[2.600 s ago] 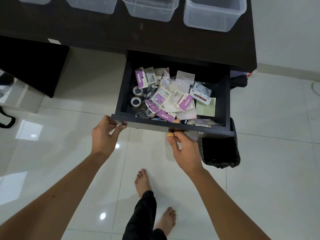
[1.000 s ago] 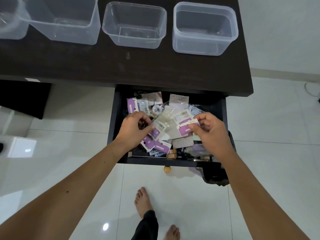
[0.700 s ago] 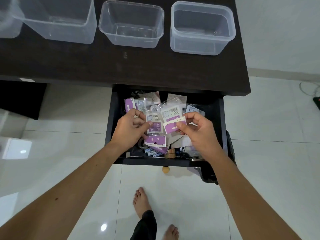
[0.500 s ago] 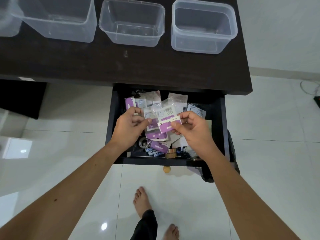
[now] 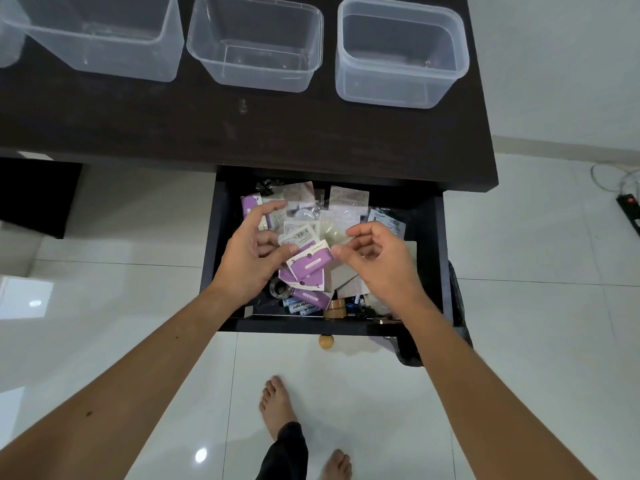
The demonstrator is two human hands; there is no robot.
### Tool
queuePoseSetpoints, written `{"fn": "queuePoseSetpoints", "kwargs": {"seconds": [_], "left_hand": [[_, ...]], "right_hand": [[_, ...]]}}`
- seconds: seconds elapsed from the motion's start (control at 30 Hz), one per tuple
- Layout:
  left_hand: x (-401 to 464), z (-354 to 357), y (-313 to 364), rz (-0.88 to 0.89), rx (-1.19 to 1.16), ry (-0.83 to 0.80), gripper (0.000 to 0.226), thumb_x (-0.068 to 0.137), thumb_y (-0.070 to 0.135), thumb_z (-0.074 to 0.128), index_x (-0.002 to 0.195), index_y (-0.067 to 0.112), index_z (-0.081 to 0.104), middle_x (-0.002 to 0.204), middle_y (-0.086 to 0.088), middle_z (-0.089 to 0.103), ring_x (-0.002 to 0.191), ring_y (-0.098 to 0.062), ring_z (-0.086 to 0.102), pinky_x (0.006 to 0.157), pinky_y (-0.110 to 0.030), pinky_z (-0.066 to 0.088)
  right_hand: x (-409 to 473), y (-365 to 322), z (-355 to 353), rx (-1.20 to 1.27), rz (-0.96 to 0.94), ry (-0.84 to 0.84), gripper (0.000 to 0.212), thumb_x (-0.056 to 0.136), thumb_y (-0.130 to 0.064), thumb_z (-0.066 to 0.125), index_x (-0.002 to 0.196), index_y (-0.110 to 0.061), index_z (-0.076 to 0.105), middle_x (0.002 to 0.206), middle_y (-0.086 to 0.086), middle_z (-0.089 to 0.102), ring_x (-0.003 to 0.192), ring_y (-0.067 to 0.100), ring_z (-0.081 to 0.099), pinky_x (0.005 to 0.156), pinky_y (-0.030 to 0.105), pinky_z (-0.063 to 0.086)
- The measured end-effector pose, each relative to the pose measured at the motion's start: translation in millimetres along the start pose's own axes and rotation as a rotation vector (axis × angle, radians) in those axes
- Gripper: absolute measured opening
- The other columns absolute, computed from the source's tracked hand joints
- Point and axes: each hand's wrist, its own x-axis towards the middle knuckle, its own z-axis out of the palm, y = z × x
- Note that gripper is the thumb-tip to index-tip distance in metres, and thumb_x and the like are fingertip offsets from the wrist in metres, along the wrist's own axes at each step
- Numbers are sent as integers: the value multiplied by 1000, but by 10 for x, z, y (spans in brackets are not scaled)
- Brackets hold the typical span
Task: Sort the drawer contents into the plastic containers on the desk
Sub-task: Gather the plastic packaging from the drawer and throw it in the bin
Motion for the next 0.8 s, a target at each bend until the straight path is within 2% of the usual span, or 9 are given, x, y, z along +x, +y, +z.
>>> {"fn": "queuePoseSetpoints", "kwargs": {"seconds": [0.07,0.13,0.27,0.43,0.6,0.67,0.73,0.77,0.8], "left_hand": [[-18,0,18,13,5,-7,75,94,10,76,153,42,42,82,-13,74,88,-19,79,78,-33,64],[-28,-1,21,28,32,2,80,94,9,75,156,45,39,76,-13,68,82,-15,77,77,-31,63],[-29,0,24,36,55,1,82,94,9,75,155,49,37,82,-20,66,88,-21,79,81,-40,65],[-14,6,20,5,58,16,70,93,10,77,142,52,50,119,-11,66,96,-25,79,75,-45,67],[15,-26,-58,15,87,36,57,93,9,76,135,45,62,120,-8,58,94,-27,78,81,-48,66],[26,-36,-79,-2,86,50,58,92,10,78,138,42,61,120,-6,59,92,-32,77,84,-47,66],[38,-36,-88,-17,89,66,59,92,11,79,141,39,60,119,-2,60,92,-30,77,86,-45,66],[42,-33,-84,-23,91,74,59,92,12,79,142,37,59,119,0,61,92,-27,77,86,-42,66],[42,-32,-77,-26,93,81,59,92,13,78,143,36,58,119,3,61,94,-24,77,86,-39,66]], "right_hand": [[62,61,-159,-130,-64,80,31,88,-26,83,114,-25,67,107,-5,70,98,12,66,85,20,57],[163,163,-305,-322,-139,149,36,92,-18,78,124,-26,64,124,-3,63,112,17,62,95,29,54],[354,318,-425,-517,-73,66,66,96,-5,68,153,-32,46,158,7,40,141,28,47,116,41,44],[445,391,-378,-639,-16,-5,83,92,-11,75,161,-26,33,145,10,50,132,31,46,110,48,46],[351,334,-429,-558,-99,83,64,91,-11,78,148,-23,51,135,3,61,126,24,51,103,37,46],[296,250,-480,-446,-127,135,60,91,-9,77,145,-24,54,130,0,63,117,19,60,97,32,54],[234,122,-529,-305,-136,165,61,91,-11,78,144,-29,54,126,-4,65,108,10,65,85,14,54],[196,45,-537,-235,-141,155,62,91,-12,79,144,-33,54,123,-7,66,105,7,66,80,10,54],[156,-36,-527,-163,-148,121,62,91,-13,79,143,-36,53,121,-8,66,103,5,68,78,14,57]]}}
